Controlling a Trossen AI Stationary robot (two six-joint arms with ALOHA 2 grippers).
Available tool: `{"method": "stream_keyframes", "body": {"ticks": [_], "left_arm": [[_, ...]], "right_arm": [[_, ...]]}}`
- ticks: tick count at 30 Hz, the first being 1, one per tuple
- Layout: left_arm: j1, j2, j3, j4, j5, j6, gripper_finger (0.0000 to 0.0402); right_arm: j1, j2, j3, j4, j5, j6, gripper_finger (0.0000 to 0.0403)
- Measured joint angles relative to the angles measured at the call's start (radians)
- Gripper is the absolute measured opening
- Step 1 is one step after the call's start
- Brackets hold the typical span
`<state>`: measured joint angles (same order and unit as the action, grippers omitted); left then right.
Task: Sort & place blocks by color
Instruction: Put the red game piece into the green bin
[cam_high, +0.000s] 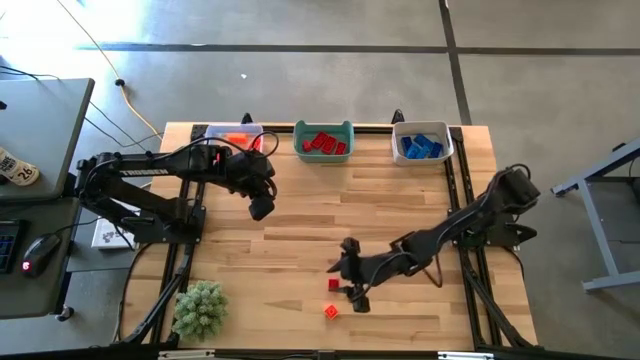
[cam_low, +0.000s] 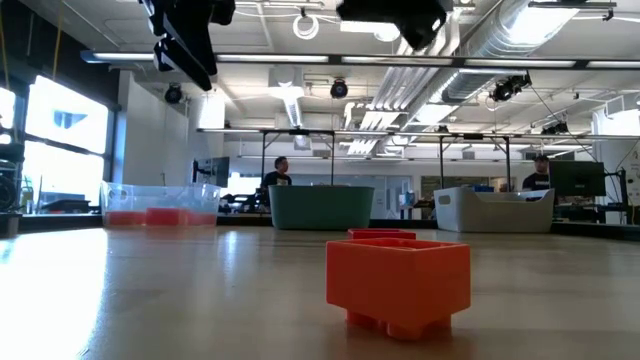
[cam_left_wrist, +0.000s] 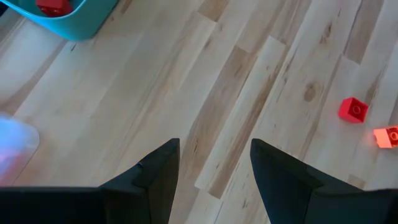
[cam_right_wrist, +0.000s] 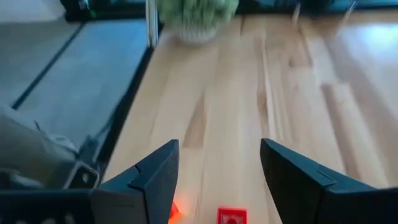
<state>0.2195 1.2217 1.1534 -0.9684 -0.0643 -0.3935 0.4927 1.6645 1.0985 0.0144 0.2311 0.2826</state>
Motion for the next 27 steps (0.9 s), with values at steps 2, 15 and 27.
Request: {"method": "stream_keyframes", "body": {"ticks": [2, 15, 27], "left_arm": [[0.0, 0.0, 0.0, 0.0, 0.0, 0.0, 0.0184], [0.0, 0.001, 0.0, 0.0, -0.004, 0.003, 0.0184], [0.001, 0.001, 0.0, 0.0, -0.034, 0.003, 0.0184]], "right_arm": [[0.0, 0.028, 0.0, -0.009, -0.009, 0.005, 0.0213], [-0.001, 0.211, 0.0, -0.016, -0.073, 0.084, 0.0213], [-0.014, 0.247, 0.0, -0.059, -0.044, 0.103, 0.0213]]}}
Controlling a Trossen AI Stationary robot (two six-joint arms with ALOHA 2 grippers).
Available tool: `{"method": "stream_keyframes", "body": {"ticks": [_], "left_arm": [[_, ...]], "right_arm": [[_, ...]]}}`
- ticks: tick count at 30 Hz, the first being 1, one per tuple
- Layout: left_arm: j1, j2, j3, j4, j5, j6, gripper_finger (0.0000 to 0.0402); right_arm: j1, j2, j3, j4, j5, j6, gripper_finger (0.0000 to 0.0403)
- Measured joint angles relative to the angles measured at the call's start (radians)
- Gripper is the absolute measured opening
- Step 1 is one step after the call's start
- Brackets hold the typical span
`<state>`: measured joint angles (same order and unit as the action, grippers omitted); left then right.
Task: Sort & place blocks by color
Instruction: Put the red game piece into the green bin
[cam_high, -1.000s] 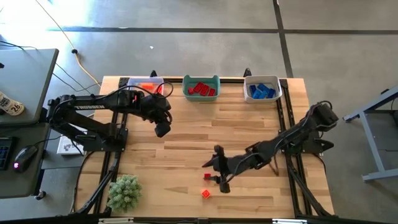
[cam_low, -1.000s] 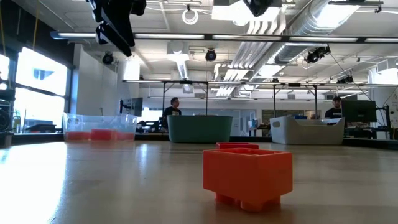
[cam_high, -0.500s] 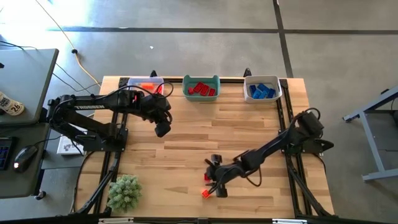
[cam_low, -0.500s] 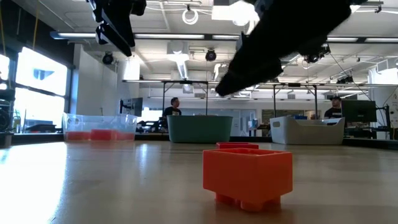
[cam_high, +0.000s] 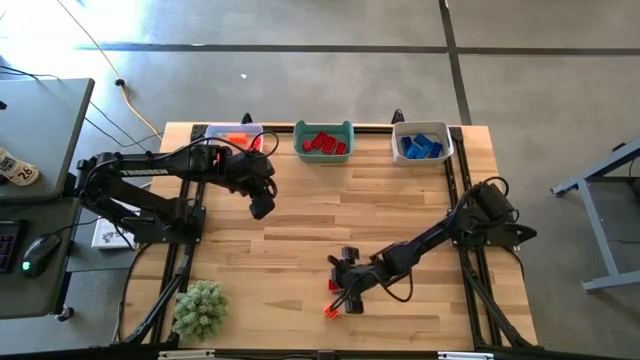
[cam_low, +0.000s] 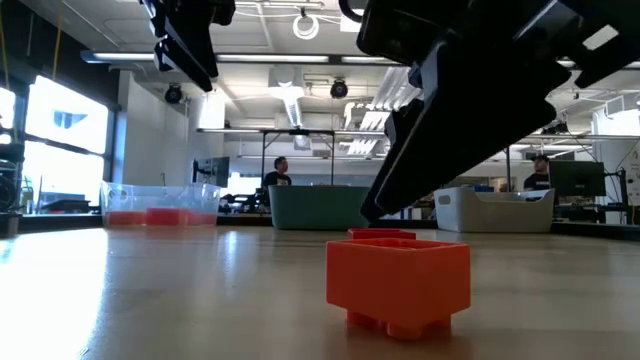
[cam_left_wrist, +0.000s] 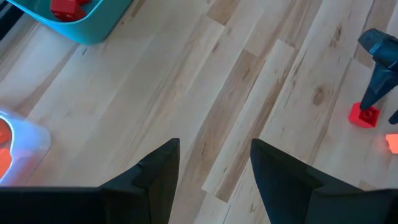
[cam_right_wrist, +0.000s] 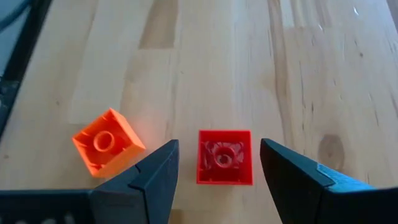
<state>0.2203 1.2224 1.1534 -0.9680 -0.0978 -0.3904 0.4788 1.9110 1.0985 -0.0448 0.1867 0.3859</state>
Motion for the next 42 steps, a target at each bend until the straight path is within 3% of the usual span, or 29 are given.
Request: {"method": "stream_keyframes", "body": {"ticks": [22, 28, 35, 42], "left_arm": [[0.0, 0.0, 0.0, 0.0, 0.0, -0.001, 0.0184], [0.0, 0.0, 0.0, 0.0, 0.0, -0.001, 0.0184], [0.0, 0.0, 0.0, 0.0, 0.0, 0.0, 0.0184], [0.0, 0.0, 0.0, 0.0, 0.0, 0.0, 0.0184]], "right_arm": [[-0.039, 0.034, 0.0, -0.034, -0.047, 0.007, 0.0211], [-0.047, 0.034, 0.0, -0.033, -0.111, -0.005, 0.018], [-0.049, 0.034, 0.0, -0.025, -0.121, 0.033, 0.0105], [-0.065, 0.032, 0.0, -0.007, -0.099, 0.089, 0.0105]]}}
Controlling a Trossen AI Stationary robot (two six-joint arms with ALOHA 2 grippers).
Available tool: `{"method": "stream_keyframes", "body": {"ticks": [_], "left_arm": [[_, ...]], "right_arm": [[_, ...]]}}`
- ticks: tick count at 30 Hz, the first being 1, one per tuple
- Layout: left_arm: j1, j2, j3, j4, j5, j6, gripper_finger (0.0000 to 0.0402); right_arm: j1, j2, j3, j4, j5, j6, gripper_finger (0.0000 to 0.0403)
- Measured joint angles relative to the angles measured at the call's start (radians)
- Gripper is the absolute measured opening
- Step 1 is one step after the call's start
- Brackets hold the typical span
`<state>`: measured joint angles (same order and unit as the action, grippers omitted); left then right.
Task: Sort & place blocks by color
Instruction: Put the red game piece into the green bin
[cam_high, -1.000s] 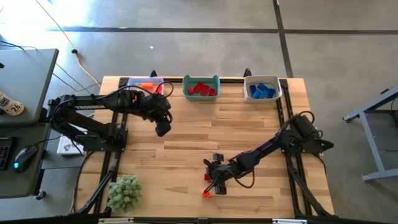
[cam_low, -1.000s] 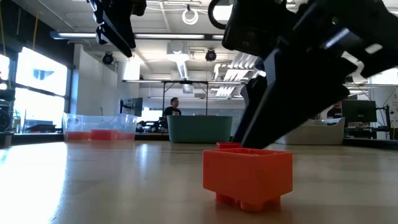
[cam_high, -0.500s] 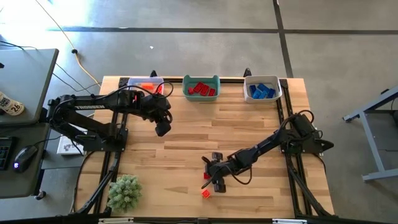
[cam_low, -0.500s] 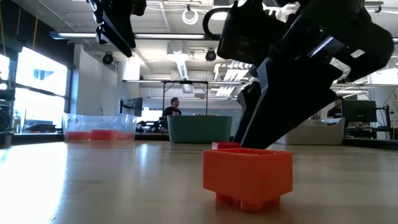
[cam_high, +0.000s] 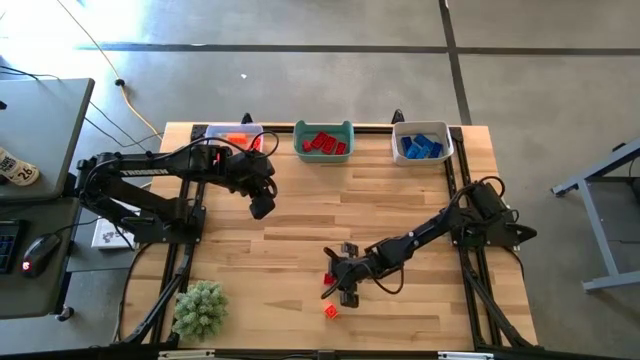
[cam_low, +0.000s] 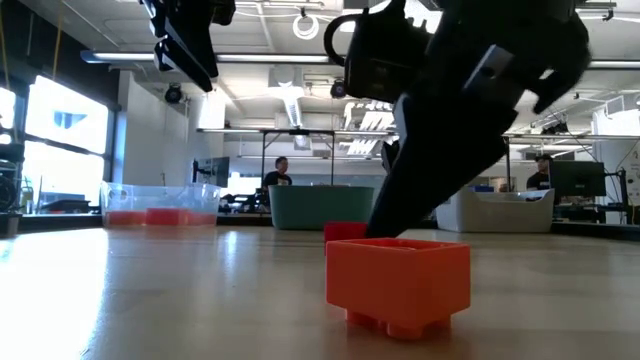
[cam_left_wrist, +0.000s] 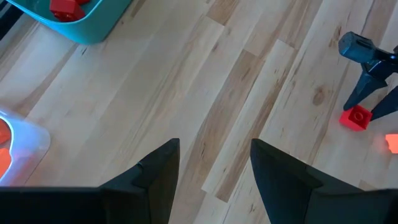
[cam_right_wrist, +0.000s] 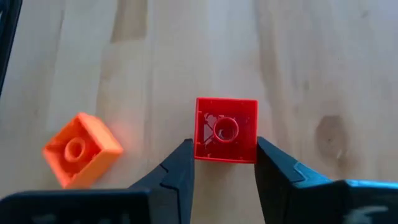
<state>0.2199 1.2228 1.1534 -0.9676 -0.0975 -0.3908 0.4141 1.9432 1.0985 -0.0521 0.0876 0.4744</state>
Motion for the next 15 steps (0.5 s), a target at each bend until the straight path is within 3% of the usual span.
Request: {"method": "stream_keyframes", "body": {"ticks": [8, 15], "left_arm": [[-0.005, 0.0, 0.0, 0.0, 0.0, 0.0, 0.0184], [-0.031, 0.0, 0.0, 0.026, 0.0, 0.026, 0.0184]], "right_arm": [[-0.055, -0.05, 0.0, 0.01, 0.119, 0.05, 0.0105], [-0.196, -0.154, 0.0, 0.015, 0.25, 0.049, 0.0105]]}}
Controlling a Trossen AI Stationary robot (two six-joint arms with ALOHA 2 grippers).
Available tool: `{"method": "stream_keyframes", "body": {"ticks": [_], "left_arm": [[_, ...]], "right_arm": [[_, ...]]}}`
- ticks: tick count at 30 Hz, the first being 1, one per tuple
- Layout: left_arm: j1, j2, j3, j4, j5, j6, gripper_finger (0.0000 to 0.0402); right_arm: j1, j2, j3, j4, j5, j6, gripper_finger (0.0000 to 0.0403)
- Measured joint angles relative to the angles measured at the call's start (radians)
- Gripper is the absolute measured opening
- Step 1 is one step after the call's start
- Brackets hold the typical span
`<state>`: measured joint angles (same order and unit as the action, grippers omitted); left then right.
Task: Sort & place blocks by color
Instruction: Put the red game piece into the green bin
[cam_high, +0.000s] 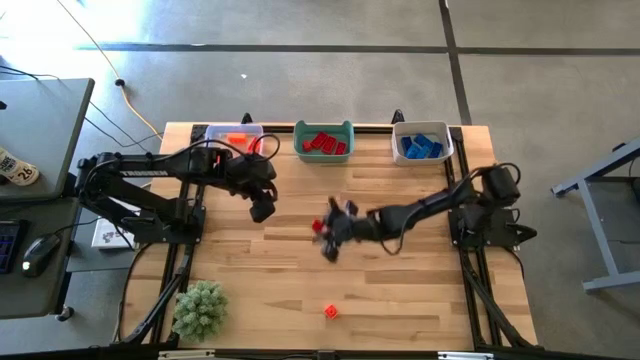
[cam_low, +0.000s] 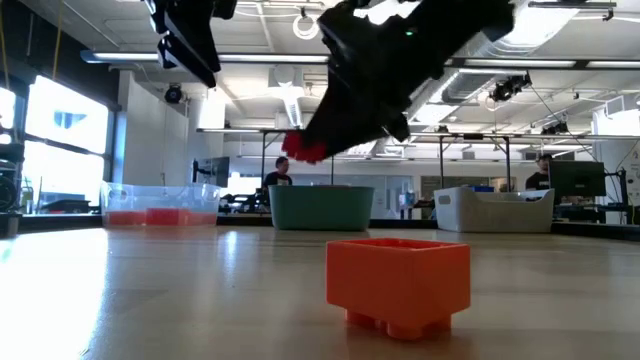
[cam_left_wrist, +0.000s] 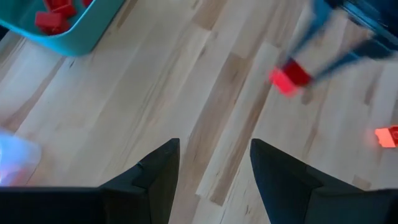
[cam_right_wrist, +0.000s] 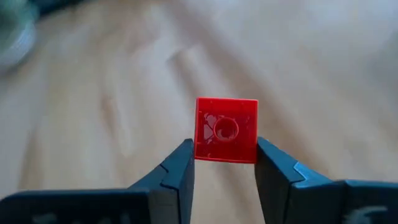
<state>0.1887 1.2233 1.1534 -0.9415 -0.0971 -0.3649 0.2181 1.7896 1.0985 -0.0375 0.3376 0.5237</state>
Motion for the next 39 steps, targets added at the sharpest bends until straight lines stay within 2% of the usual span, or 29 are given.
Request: {"method": "stream_keyframes", "body": {"ticks": [8, 16, 19, 23, 27, 30, 39], "left_arm": [[-0.054, 0.001, 0.0, 0.067, 0.0, 0.072, 0.0184], [-0.088, 0.001, 0.0, 0.142, 0.0, 0.135, 0.0184], [-0.088, 0.001, 0.0, 0.146, 0.001, 0.141, 0.0184], [-0.088, 0.001, 0.0, 0.146, 0.0, 0.16, 0.0184], [-0.088, 0.002, 0.0, 0.148, 0.001, 0.197, 0.0184], [-0.088, 0.014, 0.0, 0.16, 0.001, 0.241, 0.0184], [-0.091, 0.045, 0.001, 0.167, 0.002, 0.335, 0.0184]], "right_arm": [[-0.214, -0.087, 0.0, 0.007, 0.083, 0.0, 0.0105], [-0.434, -0.09, 0.0, 0.042, 0.13, 0.027, 0.0105], [-0.515, -0.076, 0.0, 0.04, 0.094, 0.091, 0.0105], [-0.598, -0.054, 0.0, 0.041, -0.004, 0.141, 0.0105], [-0.637, -0.027, 0.0, 0.041, -0.101, 0.175, 0.0105], [-0.645, -0.013, 0.0, 0.041, -0.121, 0.178, 0.0109], [-0.615, -0.014, 0.0, 0.069, -0.088, 0.158, 0.0196]]}}
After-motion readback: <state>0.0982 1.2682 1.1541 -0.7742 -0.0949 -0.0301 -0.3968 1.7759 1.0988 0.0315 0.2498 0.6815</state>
